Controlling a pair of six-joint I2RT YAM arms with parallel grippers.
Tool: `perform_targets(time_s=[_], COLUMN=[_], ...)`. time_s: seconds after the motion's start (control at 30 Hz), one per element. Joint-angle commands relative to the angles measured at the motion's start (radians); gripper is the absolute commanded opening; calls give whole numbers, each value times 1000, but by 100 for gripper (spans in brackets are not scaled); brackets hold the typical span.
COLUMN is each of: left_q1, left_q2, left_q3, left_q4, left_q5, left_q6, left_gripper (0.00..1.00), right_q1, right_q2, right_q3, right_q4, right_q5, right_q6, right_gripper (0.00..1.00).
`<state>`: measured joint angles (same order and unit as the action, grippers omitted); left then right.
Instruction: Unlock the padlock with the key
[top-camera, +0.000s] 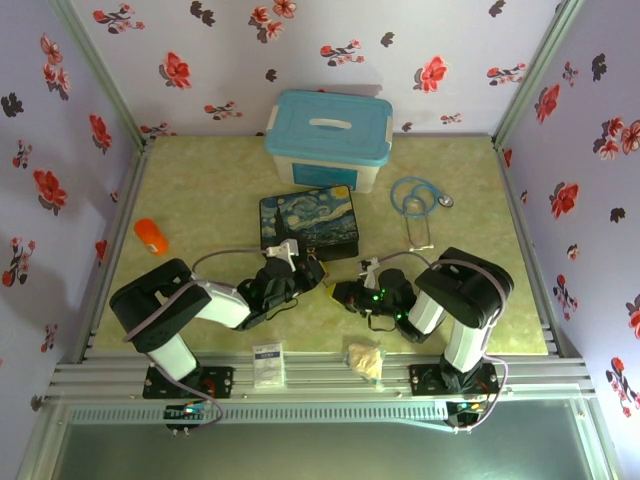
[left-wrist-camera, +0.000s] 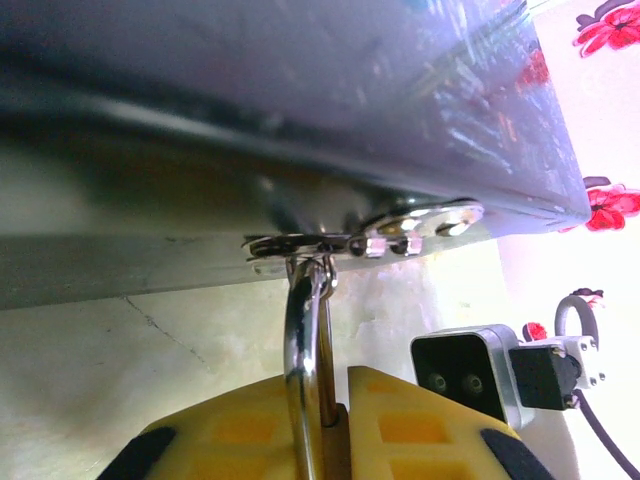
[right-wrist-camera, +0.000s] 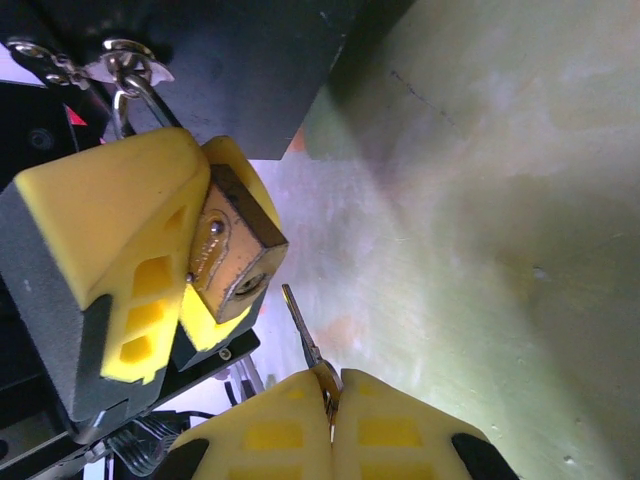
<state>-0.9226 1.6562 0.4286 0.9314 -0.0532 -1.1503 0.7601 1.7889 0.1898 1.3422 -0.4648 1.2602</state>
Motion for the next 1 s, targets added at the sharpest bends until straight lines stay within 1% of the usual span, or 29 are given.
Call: perform_targets(time_s=[0.0,0.47,0.67,0.77,0.97], left_q1=[10,21,22,22,20], left_q2=[-8,-36,-46,-51,-52], left_q3=[-1,-1,-4,1,-7], left_q4=[88,58,64,61,73], left_q5=[-30,-34,-24,-17,-9], left_q6=[-13,-11,-21,-22,-29], left_gripper=[0,0,0,0,0], right_q1=[7,7,5,-5,-41], right_q2=[-27,-34,-17,-5,-32], right_q3=[-10,-20,15,23,13], right_q4=[43,43,43,43,43], right_q5=[1,16,13,13,-1], right_q6=[-12,-7,-4,10,21], right_gripper=[0,0,0,0,0])
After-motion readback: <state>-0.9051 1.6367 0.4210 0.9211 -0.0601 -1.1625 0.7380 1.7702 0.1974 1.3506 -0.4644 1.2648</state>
